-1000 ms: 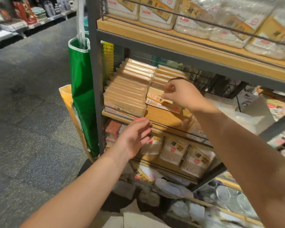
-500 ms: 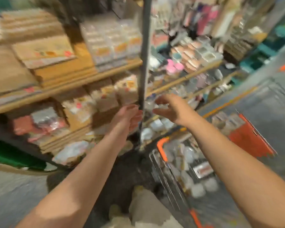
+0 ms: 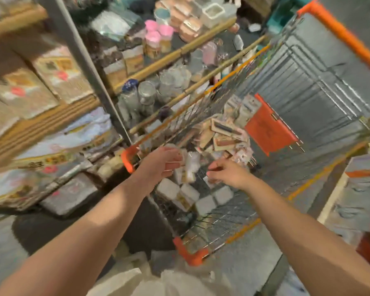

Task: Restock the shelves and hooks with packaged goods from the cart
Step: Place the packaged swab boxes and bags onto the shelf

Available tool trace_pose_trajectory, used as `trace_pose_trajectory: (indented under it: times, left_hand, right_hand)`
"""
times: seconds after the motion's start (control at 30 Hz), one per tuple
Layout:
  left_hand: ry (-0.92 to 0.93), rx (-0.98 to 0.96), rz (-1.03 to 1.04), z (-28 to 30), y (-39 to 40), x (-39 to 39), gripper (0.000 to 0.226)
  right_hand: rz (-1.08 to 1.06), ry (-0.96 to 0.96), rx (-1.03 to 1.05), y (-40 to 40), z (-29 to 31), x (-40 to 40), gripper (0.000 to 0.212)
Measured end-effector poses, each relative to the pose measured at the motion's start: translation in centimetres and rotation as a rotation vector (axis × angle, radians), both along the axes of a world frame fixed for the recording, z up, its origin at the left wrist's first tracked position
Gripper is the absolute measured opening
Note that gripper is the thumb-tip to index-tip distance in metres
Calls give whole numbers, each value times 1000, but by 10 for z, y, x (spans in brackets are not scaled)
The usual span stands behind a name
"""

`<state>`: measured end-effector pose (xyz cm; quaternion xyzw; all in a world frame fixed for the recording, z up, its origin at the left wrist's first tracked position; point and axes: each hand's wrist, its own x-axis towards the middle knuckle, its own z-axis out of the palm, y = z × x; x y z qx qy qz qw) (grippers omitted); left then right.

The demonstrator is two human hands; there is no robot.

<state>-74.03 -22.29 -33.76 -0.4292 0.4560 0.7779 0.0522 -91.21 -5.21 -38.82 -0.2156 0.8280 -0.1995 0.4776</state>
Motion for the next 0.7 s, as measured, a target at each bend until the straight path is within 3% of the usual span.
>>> trace_pose_trajectory:
  times: [0.1,0.2,0.27,0.4,0.7]
  left_hand:
    - [-71,66,109,-23,23,-40,27]
    - [-181,146,173,-51,49,-79,15]
    - [-232,214,217,-67,61,-96,19]
    - [-363,156,311,-95,70,-110,27]
    - [-423,152,460,-134,70,-111,11]
  right_hand:
    - [42,-82,25,11,-30,-44,12]
    - [-6,-116,58,22,-56,-97,10]
    - [-105,-167,67,22,-77,-123,11]
    - [-415,-303,12,8,-111,-145,8]
    - [-430,-624,-112,-74,-152,-104,52]
